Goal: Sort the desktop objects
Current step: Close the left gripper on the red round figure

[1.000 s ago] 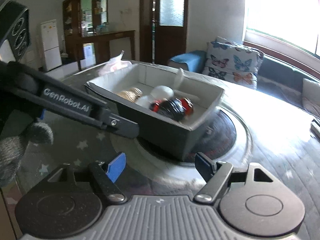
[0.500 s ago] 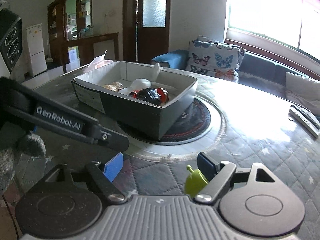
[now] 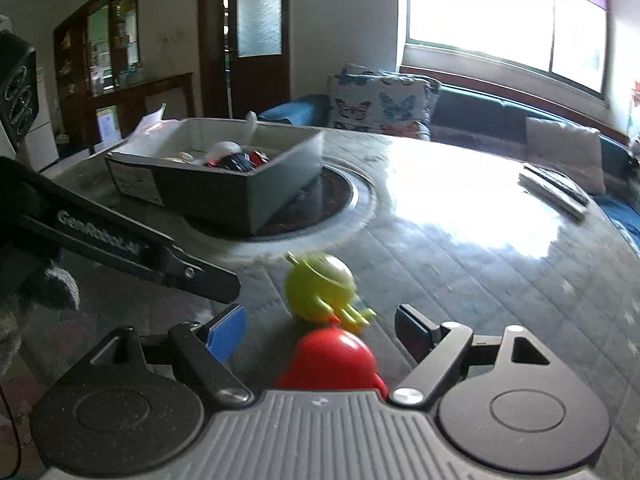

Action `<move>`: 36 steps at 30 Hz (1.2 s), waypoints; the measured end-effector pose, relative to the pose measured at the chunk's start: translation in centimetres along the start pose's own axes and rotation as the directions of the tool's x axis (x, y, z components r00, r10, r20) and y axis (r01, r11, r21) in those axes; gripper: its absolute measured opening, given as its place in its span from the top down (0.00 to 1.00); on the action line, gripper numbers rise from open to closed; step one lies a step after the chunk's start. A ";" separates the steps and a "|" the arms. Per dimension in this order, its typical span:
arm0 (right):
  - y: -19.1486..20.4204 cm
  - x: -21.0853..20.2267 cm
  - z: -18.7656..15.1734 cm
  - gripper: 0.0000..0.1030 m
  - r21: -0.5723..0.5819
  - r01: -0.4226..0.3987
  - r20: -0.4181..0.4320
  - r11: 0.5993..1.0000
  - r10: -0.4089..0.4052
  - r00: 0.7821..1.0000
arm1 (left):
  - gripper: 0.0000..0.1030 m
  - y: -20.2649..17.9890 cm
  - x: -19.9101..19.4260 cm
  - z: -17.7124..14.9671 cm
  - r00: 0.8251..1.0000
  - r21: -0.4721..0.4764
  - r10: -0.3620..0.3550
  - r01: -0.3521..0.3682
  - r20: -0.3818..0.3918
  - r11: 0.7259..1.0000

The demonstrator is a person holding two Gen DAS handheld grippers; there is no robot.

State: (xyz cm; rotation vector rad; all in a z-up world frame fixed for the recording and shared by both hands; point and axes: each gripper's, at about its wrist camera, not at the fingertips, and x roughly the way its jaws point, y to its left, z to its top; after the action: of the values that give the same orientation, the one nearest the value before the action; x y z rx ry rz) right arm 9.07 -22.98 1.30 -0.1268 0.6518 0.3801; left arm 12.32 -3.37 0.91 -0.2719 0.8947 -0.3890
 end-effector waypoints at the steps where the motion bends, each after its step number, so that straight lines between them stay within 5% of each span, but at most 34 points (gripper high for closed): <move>1: -0.2 -0.1 -0.2 0.19 0.006 0.004 -0.003 1.000 -0.004 1.000 | 0.66 -0.3 0.1 -0.1 1.000 0.005 -0.007 0.007 -0.004 1.000; 21: -2.3 -0.2 -3.1 0.30 0.086 -0.061 -0.020 0.994 0.063 0.998 | 0.66 -3.3 2.6 0.0 0.990 0.018 -0.124 0.126 -0.067 0.992; 36: -2.0 -0.1 -3.9 0.48 0.099 -0.072 -0.032 0.992 0.076 0.997 | 0.64 -3.9 3.4 -0.1 0.983 0.018 -0.161 0.163 -0.088 0.986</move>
State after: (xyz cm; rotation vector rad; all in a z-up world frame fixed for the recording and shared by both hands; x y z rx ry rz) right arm 7.58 -25.80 -1.69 -0.0160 0.7110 0.4173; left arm 13.29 -8.35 -0.04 -0.3081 0.9547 -0.5659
